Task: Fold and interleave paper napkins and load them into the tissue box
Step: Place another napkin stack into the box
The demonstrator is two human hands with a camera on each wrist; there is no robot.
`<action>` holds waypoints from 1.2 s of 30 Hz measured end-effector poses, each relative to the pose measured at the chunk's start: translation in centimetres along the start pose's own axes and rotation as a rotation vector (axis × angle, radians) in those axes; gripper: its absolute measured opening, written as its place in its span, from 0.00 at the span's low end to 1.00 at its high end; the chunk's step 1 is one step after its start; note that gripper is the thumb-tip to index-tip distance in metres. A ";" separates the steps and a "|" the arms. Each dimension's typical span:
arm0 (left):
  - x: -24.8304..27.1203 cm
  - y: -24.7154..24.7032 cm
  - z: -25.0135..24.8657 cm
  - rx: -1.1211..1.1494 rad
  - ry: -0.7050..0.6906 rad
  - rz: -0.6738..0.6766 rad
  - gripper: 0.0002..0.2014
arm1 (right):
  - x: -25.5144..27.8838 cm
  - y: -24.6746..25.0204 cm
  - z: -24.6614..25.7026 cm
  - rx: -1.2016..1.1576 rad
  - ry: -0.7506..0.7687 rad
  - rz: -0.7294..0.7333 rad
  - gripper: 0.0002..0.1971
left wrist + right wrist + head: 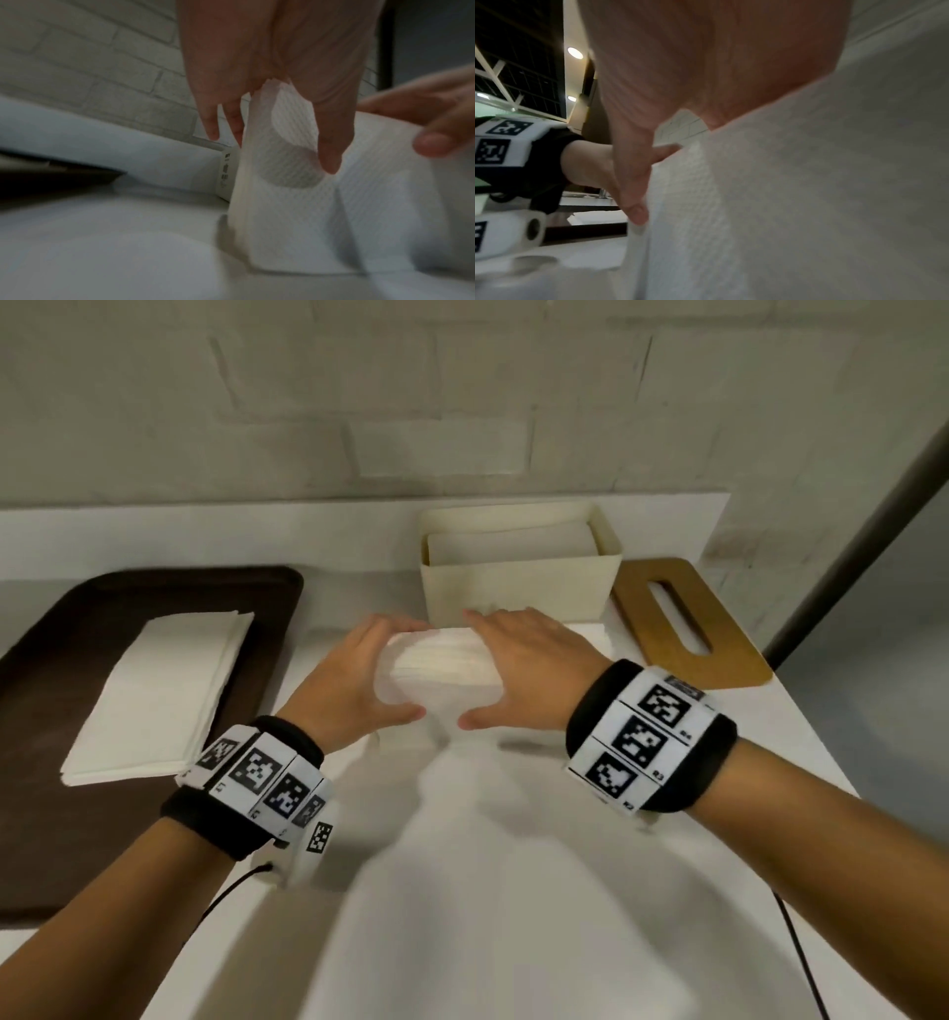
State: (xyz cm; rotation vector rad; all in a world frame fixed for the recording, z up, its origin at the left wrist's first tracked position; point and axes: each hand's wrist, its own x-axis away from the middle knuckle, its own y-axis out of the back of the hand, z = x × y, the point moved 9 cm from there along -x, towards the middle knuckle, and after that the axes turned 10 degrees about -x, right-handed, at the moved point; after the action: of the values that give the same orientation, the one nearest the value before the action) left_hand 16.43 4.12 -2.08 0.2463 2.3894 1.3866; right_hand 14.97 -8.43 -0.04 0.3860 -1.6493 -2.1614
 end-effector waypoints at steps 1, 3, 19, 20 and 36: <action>0.0 0.0 -0.4 -0.086 -0.045 0.007 0.35 | -0.6 -0.7 0.2 0.001 -0.009 0.026 0.48; -0.1 0.0 -0.4 -0.151 -0.053 0.037 0.37 | -1.2 -1.7 0.1 -0.023 -0.031 0.063 0.41; -0.4 -3.3 2.9 0.254 0.167 0.250 0.19 | 5.1 -2.1 -13.2 -0.892 -0.491 -0.007 0.23; -0.4 -3.8 2.9 0.286 0.190 0.287 0.22 | 5.2 -3.1 -13.8 -0.967 -0.535 -0.020 0.27; -2.2 -5.9 4.1 0.404 0.281 0.413 0.34 | 4.3 -2.5 -13.2 -1.076 -0.434 -0.101 0.33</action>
State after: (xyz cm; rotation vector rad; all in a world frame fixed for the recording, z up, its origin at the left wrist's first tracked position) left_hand 20.21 3.68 -8.54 0.7294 2.9702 1.1360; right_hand 16.68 -21.13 -5.92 -0.3434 -0.4002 -2.9412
